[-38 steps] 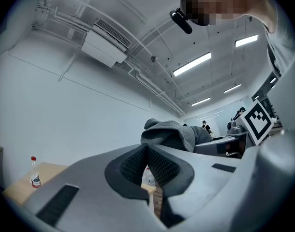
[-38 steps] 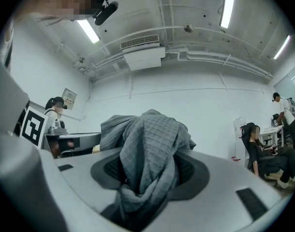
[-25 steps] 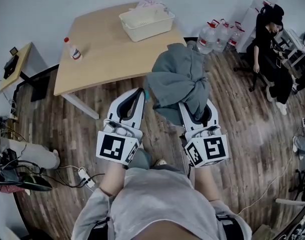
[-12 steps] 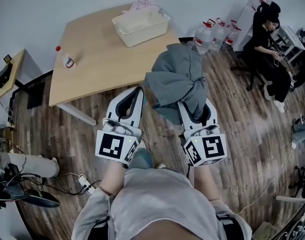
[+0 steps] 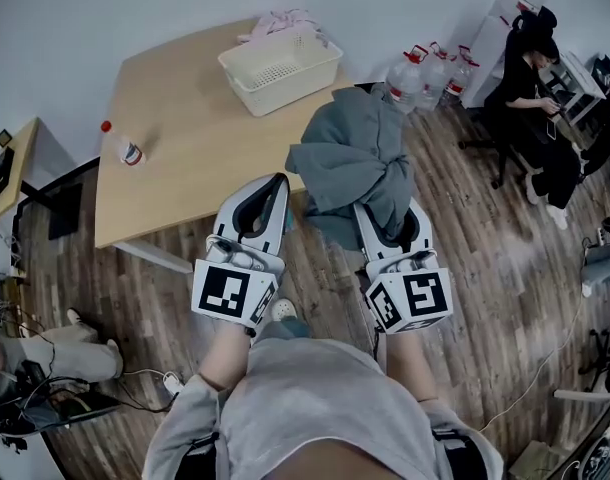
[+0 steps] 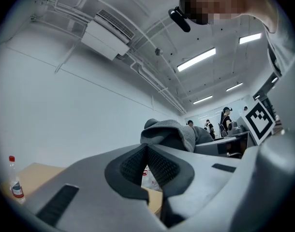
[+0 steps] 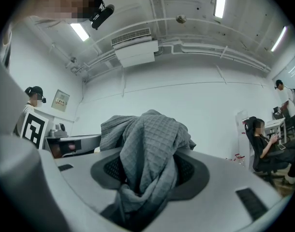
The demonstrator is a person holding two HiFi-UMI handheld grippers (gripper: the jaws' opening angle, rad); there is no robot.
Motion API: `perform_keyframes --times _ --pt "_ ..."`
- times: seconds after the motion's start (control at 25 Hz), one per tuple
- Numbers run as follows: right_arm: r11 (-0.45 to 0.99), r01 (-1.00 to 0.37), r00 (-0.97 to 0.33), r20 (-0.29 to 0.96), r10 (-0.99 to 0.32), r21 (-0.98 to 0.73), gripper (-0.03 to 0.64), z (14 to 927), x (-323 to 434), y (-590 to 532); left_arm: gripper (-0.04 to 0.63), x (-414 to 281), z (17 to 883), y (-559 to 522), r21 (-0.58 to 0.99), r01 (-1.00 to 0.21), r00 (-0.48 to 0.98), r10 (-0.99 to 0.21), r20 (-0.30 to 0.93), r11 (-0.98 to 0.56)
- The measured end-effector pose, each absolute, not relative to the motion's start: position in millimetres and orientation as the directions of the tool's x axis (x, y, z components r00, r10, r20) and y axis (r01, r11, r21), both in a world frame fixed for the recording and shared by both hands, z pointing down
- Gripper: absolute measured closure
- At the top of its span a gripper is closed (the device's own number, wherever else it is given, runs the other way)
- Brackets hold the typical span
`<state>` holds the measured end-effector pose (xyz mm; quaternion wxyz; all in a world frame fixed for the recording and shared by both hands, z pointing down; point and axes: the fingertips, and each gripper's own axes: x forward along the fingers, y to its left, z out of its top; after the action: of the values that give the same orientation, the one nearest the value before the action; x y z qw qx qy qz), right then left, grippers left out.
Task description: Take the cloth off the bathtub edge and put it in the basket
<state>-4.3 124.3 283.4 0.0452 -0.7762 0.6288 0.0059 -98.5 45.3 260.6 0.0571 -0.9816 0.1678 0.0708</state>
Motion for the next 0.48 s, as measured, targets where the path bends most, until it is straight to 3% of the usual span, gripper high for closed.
perform_keyframes --times 0.48 --pt "-0.257 -0.964 0.260 -0.052 -0.964 -0.064 0.400 271 15 30 0.598 -73 249 -55 -0.080 -0.282 0.951 -0.267 -0.157 -0.956"
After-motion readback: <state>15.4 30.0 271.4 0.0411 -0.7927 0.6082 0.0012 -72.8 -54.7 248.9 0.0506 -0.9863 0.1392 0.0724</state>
